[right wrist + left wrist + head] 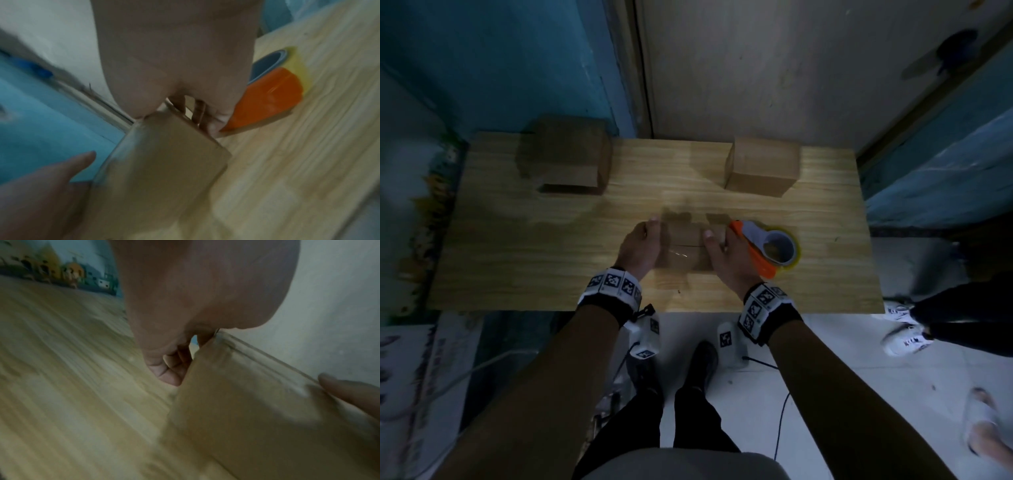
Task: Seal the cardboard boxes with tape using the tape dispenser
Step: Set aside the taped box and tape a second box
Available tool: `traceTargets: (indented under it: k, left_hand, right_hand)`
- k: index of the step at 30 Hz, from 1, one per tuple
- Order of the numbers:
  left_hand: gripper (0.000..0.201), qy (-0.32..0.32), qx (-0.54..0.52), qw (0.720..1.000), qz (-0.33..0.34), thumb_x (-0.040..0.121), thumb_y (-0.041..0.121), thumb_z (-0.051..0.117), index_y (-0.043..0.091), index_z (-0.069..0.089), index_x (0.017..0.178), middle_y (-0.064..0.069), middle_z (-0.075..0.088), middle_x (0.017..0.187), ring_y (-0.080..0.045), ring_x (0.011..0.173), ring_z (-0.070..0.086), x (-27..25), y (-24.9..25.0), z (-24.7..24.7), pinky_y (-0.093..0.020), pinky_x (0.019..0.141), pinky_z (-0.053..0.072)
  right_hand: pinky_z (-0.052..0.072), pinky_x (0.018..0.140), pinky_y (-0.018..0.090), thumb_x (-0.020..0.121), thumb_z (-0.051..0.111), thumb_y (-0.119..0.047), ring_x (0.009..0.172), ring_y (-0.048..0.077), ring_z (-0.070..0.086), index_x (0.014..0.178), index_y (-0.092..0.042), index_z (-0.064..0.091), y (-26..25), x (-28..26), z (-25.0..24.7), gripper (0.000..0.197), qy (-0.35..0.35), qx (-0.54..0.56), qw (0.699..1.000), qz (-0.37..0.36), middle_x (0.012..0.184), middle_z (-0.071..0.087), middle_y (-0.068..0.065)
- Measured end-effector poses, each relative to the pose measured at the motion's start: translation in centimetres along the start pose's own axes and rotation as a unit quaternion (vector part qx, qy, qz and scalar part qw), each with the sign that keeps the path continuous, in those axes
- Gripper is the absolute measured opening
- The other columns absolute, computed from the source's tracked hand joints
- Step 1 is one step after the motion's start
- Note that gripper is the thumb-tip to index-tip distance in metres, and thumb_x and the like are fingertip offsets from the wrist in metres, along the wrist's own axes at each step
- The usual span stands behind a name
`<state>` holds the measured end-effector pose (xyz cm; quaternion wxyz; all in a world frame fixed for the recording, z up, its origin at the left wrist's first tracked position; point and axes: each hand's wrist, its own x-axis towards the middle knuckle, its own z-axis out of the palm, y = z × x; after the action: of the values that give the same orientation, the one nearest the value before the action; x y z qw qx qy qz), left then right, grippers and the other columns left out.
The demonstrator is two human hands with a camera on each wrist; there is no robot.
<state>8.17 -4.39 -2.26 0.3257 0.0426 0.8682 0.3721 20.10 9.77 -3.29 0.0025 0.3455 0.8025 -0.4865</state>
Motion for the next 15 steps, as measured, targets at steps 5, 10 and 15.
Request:
traceTargets:
  k: [5,10,15]
  left_hand:
    - [0.051,0.093,-0.078,0.993,-0.014,0.096,0.060,0.037,0.017,0.053,0.118,-0.009,0.060,0.117,-0.032,0.111,0.055,0.9,1.9,-2.1,-0.039,0.094,0.044]
    - [0.044,0.083,-0.095,0.991,0.042,0.089,0.044,0.064,0.028,0.050,0.128,0.013,0.055,0.092,-0.013,0.088,0.057,1.0,0.9,-3.5,-0.029,0.074,0.048]
    - [0.008,0.018,-0.269,0.963,0.019,0.091,0.023,0.057,0.024,0.063,0.096,0.002,0.063,0.097,-0.018,0.090,0.062,-0.6,-1.3,-2.8,-0.039,0.084,0.054]
  right_hand:
    - [0.039,0.070,0.018,0.105,0.046,-0.037,0.084,0.014,0.053,0.110,-0.017,0.053,-1.9,0.0,-0.2,0.022,0.071,0.158,0.985,-0.023,0.092,0.056,-0.003]
    - [0.050,0.088,0.024,0.094,0.062,-0.015,0.103,0.014,0.059,0.140,-0.020,0.038,-1.1,0.1,0.3,0.052,0.051,0.219,0.974,-0.012,0.114,0.059,0.001]
    - [0.051,0.095,0.030,0.081,0.064,-0.002,0.114,0.015,0.058,0.126,-0.025,0.051,-0.2,-1.0,1.1,0.052,0.026,0.214,0.975,-0.058,0.124,0.060,0.006]
